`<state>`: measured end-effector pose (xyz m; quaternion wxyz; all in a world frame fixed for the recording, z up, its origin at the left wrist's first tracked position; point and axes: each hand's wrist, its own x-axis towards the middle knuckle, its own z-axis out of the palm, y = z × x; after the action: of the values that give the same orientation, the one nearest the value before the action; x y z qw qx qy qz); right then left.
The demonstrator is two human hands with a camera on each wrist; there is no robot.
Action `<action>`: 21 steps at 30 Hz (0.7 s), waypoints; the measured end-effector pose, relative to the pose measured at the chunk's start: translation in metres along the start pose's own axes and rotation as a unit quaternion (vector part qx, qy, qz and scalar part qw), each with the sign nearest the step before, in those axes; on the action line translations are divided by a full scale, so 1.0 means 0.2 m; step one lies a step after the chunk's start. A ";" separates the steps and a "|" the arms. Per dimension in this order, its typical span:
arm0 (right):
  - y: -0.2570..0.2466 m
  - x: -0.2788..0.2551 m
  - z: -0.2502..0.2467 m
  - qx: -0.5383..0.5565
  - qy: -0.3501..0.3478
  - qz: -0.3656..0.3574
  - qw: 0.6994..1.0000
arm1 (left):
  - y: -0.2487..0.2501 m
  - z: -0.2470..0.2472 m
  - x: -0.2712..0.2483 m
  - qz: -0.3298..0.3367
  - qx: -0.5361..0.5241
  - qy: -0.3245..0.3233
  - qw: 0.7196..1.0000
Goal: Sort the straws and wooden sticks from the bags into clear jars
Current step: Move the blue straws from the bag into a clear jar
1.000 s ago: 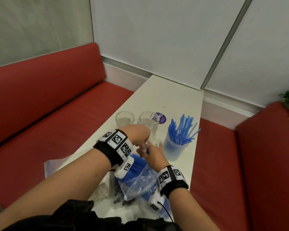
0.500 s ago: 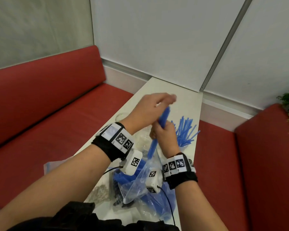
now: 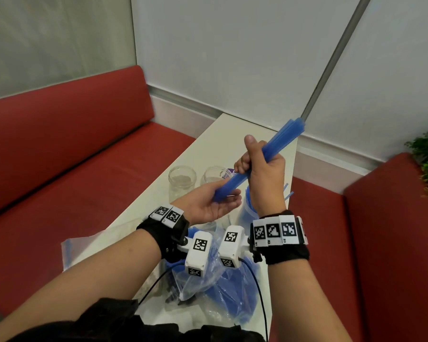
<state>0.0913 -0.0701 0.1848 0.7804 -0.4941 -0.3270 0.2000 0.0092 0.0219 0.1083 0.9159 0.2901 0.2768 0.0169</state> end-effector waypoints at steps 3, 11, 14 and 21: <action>0.02 -0.01 -0.01 -0.017 -0.020 0.010 1.000 | 0.02 0.00 0.00 -0.005 0.002 0.003 1.000; -0.18 0.08 -0.23 -0.308 -0.126 0.049 0.942 | 0.03 -0.14 0.05 0.016 0.072 0.070 0.995; -0.24 0.09 -0.30 -0.311 -0.170 0.082 0.932 | 0.03 -0.16 0.08 0.031 0.086 0.078 0.993; -0.27 0.17 -0.40 -0.341 0.003 0.006 0.940 | 0.01 -0.24 0.11 0.099 0.425 0.185 0.880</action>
<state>0.1707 -0.1232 0.2193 0.5649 -0.7332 -0.3700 0.0800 0.0039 0.0539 0.0657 0.6302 0.6692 0.3916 0.0410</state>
